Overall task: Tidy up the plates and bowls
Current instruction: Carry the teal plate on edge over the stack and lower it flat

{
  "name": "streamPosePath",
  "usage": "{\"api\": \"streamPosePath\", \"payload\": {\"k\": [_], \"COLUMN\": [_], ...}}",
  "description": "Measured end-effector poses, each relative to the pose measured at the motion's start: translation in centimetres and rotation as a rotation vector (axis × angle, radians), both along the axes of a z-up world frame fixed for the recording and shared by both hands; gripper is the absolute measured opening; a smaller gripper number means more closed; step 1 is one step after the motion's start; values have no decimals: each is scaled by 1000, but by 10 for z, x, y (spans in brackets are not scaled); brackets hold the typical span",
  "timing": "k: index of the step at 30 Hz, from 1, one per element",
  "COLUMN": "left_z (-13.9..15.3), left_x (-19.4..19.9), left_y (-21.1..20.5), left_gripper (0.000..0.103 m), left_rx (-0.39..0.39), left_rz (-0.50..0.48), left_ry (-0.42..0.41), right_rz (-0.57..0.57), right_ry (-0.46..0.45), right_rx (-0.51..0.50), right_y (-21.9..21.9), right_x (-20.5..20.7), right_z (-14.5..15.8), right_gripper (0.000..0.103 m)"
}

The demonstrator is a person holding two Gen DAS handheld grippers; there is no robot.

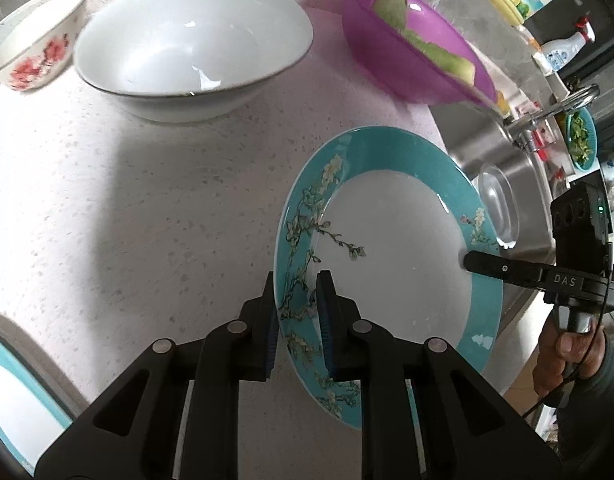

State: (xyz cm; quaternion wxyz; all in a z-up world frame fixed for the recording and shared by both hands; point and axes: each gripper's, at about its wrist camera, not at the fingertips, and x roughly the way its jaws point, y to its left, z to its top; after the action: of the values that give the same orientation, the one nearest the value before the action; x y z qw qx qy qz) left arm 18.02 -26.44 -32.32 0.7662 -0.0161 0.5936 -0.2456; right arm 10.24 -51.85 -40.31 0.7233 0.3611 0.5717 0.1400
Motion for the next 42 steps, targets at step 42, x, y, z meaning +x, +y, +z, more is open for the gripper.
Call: {"api": "streamPosePath", "payload": {"k": [42], "left_z": [32], "left_x": [-114], "left_y": [379], "left_gripper": [20], "left_rx": [63], "left_rz": [333], "left_ry": [-71], "right_rz": [427], "right_ry": [-72], "right_rx": [-92], "right_y": [336], "right_x": [15], "right_z": [54], "right_gripper": [11]}}
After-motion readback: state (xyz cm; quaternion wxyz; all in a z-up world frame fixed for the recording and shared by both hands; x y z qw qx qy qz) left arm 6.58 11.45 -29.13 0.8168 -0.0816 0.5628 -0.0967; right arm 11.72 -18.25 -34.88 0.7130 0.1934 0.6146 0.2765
